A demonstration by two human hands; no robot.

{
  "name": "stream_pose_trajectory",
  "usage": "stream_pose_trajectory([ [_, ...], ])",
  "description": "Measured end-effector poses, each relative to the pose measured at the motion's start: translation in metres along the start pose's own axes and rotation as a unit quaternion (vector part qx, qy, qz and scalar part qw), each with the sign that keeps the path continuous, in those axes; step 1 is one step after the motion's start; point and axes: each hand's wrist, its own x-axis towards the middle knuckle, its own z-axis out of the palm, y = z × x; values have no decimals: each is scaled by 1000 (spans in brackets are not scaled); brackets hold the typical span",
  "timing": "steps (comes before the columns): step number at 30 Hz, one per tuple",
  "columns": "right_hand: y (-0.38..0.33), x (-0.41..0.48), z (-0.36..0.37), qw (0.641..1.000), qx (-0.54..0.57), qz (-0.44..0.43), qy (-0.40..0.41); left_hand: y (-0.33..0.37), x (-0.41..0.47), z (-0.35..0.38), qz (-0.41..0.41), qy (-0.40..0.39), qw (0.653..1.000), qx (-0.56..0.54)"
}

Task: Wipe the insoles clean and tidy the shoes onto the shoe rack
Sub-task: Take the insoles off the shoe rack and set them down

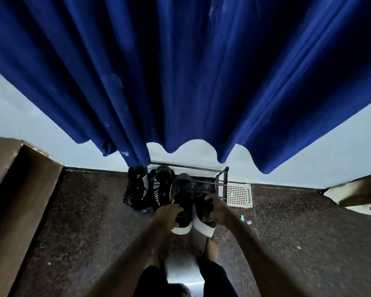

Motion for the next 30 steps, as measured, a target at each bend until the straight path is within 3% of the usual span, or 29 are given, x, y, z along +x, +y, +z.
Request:
stream_pose_trajectory([
  [3,-70,-48,19,980,183,83,-2,-22,-32,-26,8,-11,1000,7],
  [5,-84,-57,44,983,171,69,1,-38,-52,-35,7,-12,1000,3],
  [9,-104,-75,85,998,-12,-41,-40,-72,-82,-34,2,-3,1000,-18],
  [13,-119,-95,129,959,-214,-187,14,-95,-122,-34,-38,13,998,-39],
  [24,-148,-97,255,877,-347,-322,-87,-179,-223,29,-213,99,963,-131],
  [30,-151,-88,320,854,-399,-313,-121,-218,-253,64,-257,78,950,-162],
])
